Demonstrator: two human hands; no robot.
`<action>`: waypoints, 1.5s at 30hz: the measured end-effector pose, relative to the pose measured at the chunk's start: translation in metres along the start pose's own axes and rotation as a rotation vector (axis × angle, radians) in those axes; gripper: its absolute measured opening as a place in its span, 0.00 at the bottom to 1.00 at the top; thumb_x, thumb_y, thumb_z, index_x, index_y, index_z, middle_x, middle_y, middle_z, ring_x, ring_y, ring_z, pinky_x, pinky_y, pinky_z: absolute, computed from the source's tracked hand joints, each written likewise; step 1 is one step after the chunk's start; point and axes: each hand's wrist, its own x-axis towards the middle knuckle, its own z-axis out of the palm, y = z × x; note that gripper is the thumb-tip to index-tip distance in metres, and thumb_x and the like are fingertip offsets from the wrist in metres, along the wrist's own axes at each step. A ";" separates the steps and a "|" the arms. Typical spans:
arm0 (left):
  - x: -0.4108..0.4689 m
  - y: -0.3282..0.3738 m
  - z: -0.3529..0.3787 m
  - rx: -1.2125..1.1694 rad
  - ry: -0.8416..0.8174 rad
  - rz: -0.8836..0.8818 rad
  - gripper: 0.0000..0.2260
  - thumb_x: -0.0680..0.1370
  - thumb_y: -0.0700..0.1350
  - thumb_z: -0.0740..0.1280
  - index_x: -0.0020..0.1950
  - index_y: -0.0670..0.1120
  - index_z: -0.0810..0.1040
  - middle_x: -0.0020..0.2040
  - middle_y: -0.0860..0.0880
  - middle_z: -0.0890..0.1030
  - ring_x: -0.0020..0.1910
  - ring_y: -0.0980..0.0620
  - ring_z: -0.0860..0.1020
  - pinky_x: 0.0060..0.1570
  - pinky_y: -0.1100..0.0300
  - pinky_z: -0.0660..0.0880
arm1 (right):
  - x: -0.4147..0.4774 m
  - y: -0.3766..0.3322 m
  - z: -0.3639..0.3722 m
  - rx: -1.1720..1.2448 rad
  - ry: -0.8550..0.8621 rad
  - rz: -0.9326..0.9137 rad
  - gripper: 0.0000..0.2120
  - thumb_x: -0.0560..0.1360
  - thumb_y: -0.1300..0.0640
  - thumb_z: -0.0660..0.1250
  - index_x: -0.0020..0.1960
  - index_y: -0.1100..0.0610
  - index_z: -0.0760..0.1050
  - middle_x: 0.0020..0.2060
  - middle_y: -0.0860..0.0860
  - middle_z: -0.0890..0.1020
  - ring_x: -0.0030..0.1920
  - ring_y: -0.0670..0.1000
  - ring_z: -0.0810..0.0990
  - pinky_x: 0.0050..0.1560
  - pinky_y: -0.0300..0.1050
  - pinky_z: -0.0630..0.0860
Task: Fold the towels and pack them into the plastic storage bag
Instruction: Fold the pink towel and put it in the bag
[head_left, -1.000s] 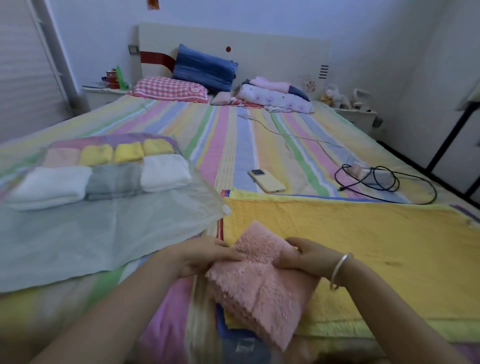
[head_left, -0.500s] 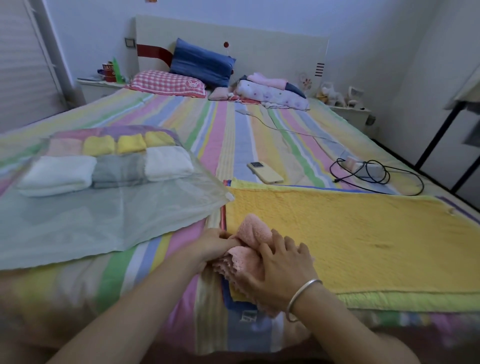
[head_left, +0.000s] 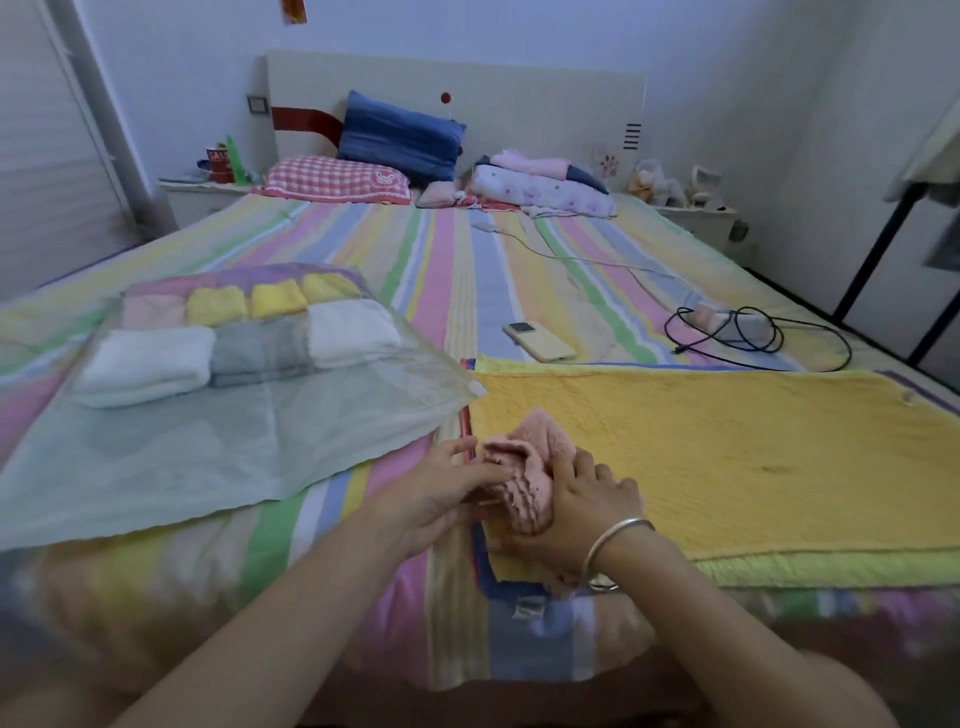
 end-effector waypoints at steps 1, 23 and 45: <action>-0.003 0.005 0.005 -0.053 -0.001 0.000 0.31 0.72 0.34 0.73 0.72 0.41 0.66 0.60 0.36 0.79 0.43 0.46 0.83 0.37 0.55 0.80 | -0.002 -0.003 -0.002 0.034 0.024 0.018 0.61 0.56 0.17 0.55 0.75 0.56 0.48 0.69 0.56 0.62 0.67 0.59 0.66 0.62 0.58 0.67; -0.039 0.029 -0.210 1.509 0.434 0.381 0.18 0.70 0.56 0.74 0.58 0.56 0.76 0.59 0.57 0.78 0.58 0.54 0.75 0.53 0.57 0.72 | 0.031 -0.110 0.004 0.690 0.246 -0.286 0.29 0.66 0.39 0.67 0.65 0.40 0.64 0.55 0.47 0.74 0.53 0.53 0.75 0.51 0.51 0.76; -0.052 0.020 -0.209 1.117 0.622 0.295 0.05 0.70 0.46 0.70 0.40 0.57 0.83 0.43 0.58 0.84 0.48 0.59 0.81 0.52 0.63 0.75 | 0.040 -0.145 0.026 0.335 0.255 -0.337 0.30 0.66 0.43 0.62 0.66 0.50 0.64 0.54 0.55 0.70 0.55 0.60 0.73 0.47 0.47 0.72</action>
